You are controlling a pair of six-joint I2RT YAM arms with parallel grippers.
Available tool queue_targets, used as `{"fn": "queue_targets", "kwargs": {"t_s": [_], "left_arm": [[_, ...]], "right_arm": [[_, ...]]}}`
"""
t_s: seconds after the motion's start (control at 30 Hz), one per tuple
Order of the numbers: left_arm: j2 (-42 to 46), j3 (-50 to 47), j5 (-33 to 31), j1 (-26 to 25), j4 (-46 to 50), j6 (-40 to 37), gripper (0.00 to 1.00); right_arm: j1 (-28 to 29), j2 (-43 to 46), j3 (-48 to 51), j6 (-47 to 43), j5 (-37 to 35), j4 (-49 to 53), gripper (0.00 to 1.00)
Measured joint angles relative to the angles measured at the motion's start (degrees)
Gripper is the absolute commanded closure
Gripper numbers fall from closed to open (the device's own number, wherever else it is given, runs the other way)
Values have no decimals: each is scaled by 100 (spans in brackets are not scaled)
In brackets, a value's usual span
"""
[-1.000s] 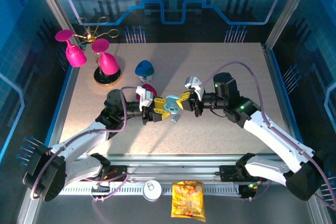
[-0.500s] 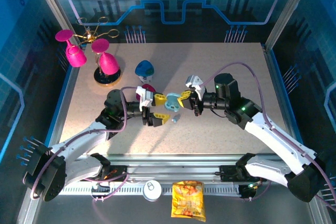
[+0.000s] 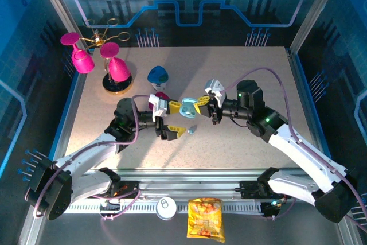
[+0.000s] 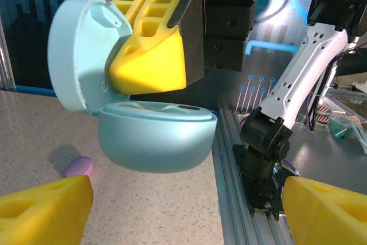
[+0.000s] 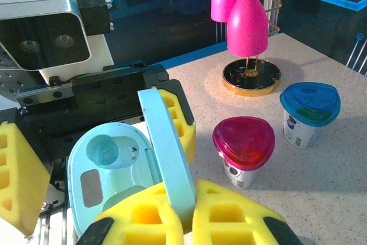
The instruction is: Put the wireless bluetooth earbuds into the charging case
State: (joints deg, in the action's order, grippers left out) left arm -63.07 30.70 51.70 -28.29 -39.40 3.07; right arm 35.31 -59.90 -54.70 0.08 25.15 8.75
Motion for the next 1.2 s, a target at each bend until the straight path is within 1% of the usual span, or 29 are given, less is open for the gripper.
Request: {"fn": "queue_targets", "kwargs": {"t_s": [0.1, 0.3, 0.37, 0.47, 0.63, 0.73, 0.97, 1.07, 1.1, 1.13, 1.2], "left_arm": [[0, 0, 0, 0, -37, 2, 8], [0, -2, -2, 0, -98, 7, 8], [0, -2, 0, 0, -109, 9, 9], [0, -2, 2, 0, -136, 79, 16], [0, -2, 7, 0, -162, 173, 30], [-7, -2, 2, 2, -153, 170, 37], [-74, 0, -39, 24, -136, 190, 58], [-74, -2, -37, 33, -127, 175, 63], [-74, -2, -39, 33, -129, 173, 64], [-76, -2, -39, 33, -129, 173, 65], [-90, -2, -42, 33, -142, 170, 67]], "right_arm": [[0, -42, 0, 13, 103, -31, 100], [35, -197, 0, -24, 280, -9, 100], [70, -238, -2, -55, 293, 48, 100], [101, -271, -2, -105, 271, 107, 100], [107, -280, -7, -184, 225, 166, 100], [111, -291, -13, -225, 229, 195, 100], [136, -308, -20, -273, 197, 254, 100], [138, -308, -31, -271, 155, 254, 99], [138, -306, -31, -267, 142, 254, 96], [138, -306, -31, -264, 138, 251, 92], [138, -306, -28, -232, 120, 238, 78]]}}
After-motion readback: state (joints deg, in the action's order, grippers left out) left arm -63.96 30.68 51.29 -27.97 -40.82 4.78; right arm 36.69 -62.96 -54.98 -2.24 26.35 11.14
